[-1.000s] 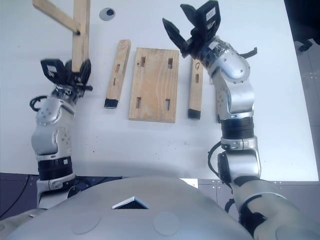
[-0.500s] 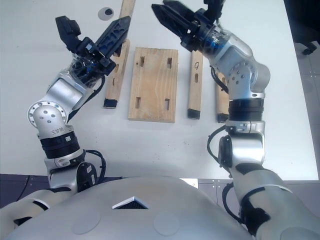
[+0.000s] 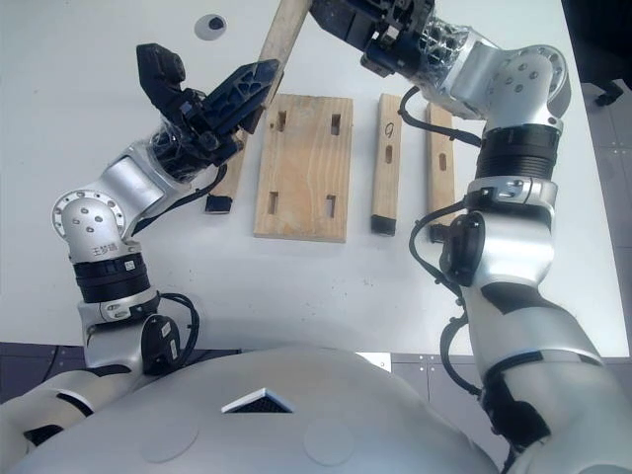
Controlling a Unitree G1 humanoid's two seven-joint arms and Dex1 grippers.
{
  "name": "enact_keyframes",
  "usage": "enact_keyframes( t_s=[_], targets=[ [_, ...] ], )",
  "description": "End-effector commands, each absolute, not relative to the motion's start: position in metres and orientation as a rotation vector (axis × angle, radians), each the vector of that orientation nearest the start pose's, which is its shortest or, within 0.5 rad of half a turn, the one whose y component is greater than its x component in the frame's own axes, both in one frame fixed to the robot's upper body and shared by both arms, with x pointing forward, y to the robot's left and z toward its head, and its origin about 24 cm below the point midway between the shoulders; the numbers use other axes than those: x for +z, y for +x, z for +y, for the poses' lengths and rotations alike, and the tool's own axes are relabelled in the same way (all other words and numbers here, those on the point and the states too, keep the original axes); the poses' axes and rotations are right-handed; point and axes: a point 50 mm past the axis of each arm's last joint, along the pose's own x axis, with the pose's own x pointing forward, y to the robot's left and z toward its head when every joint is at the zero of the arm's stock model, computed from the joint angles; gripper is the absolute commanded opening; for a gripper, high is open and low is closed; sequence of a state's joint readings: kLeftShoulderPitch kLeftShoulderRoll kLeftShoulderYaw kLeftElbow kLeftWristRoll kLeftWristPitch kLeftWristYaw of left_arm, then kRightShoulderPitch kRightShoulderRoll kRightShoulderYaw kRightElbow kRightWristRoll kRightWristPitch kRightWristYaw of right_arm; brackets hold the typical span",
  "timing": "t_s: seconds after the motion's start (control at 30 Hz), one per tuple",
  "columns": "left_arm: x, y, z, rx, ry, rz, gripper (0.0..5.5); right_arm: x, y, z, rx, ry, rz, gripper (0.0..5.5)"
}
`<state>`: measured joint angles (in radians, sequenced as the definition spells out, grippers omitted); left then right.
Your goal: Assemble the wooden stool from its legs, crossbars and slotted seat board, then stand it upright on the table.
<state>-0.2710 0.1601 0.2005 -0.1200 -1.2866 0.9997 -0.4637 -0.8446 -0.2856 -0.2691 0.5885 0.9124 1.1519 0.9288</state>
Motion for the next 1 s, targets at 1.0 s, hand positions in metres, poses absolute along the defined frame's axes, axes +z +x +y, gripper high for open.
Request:
enact_keyframes(
  t_s=[1.0],
  targets=[
    [0.091, 0.247, 0.144, -0.951, -1.023, 0.323, 3.77, 0.143, 0.341, -0.16, 1.148, 0.929, 0.168, 2.04]
  ],
)
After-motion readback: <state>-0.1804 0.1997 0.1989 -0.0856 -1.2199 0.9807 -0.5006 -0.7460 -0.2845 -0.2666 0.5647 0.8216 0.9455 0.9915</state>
